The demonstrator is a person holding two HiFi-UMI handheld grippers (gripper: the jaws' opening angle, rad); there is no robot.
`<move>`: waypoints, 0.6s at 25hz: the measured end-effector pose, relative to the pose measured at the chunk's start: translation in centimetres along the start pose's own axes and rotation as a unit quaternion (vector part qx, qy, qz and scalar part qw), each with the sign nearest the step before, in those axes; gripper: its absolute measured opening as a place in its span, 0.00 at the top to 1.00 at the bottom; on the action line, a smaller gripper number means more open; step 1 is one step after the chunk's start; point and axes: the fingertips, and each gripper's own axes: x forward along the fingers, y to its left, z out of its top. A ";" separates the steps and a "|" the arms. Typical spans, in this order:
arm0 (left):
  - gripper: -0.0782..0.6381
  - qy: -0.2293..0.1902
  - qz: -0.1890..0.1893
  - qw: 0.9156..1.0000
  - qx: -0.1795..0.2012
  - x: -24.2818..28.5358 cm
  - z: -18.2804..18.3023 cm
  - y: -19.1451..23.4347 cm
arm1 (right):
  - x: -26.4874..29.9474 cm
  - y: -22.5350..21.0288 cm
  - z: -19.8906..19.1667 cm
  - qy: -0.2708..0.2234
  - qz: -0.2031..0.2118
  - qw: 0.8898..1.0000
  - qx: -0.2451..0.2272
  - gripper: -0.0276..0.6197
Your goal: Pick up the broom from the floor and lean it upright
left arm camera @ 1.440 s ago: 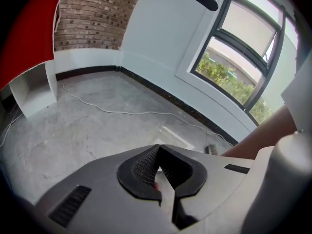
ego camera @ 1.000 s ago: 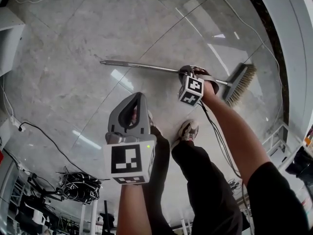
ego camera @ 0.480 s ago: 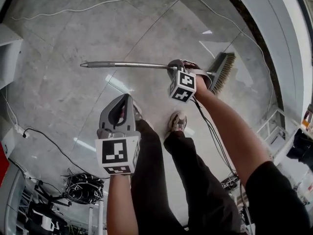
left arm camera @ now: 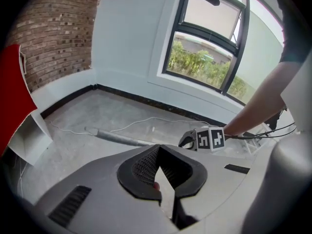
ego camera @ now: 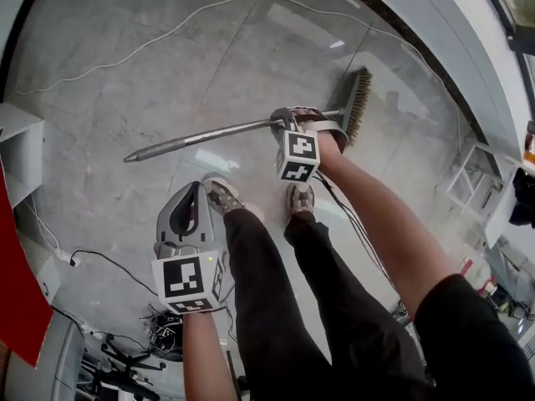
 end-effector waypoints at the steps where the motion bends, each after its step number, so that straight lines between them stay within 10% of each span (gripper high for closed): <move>1: 0.88 0.003 -0.001 1.000 0.002 -0.4 0.1 -0.7 | -0.9 -0.1 -0.2 -0.002 -0.003 1.000 0.006 0.85; 15: 0.88 0.016 -0.040 0.999 0.032 -2.4 1.6 -8.5 | -10.6 -1.1 -2.6 -0.050 -0.041 0.991 0.117 0.85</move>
